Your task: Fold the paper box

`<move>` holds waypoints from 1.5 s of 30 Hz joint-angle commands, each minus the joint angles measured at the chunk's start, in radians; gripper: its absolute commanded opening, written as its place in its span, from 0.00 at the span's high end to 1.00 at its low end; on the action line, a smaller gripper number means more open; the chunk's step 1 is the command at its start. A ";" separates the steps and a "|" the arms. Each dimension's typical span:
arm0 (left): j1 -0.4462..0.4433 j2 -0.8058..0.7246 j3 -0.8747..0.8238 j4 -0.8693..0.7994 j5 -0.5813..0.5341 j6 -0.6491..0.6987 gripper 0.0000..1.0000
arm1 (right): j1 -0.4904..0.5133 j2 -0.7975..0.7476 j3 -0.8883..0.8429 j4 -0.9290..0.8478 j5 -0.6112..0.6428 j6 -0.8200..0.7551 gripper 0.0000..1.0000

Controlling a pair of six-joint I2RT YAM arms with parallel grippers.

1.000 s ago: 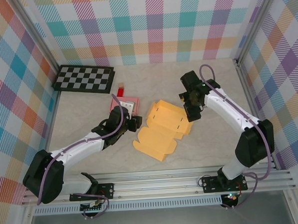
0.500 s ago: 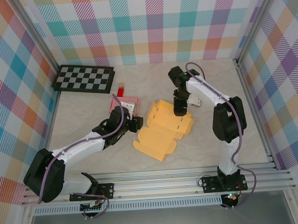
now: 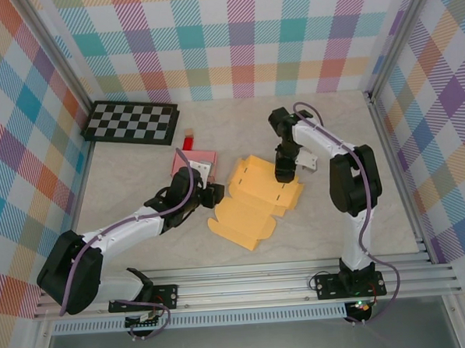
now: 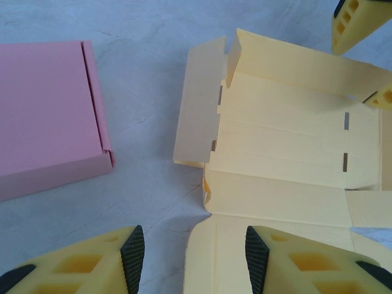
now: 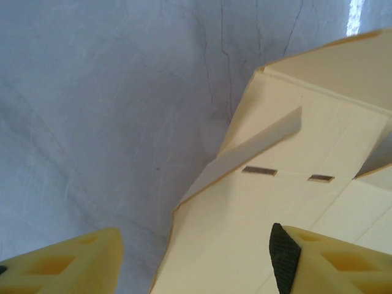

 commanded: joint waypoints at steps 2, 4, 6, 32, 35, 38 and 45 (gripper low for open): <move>0.000 0.015 -0.010 0.029 0.015 -0.011 0.51 | -0.012 0.013 -0.037 0.011 -0.033 0.111 0.40; 0.000 0.017 -0.010 0.030 0.014 -0.012 0.51 | -0.016 0.014 -0.046 0.022 -0.034 0.110 0.44; 0.000 0.020 -0.010 0.032 0.017 -0.013 0.51 | -0.017 0.016 -0.053 0.033 -0.037 0.105 0.51; 0.000 -0.038 -0.032 0.021 -0.019 0.009 0.52 | 0.024 -0.279 -0.201 0.194 0.230 -0.111 1.00; 0.000 -0.054 -0.050 0.043 -0.026 0.012 0.52 | 0.035 -0.417 -0.335 0.327 0.306 -0.194 1.00; 0.001 -0.037 -0.052 0.059 -0.013 0.006 0.52 | 0.044 -0.530 -0.474 0.477 0.348 -0.251 1.00; 0.000 0.032 -0.050 0.107 0.009 0.013 0.54 | 0.047 -0.632 -0.663 0.707 0.387 -0.471 1.00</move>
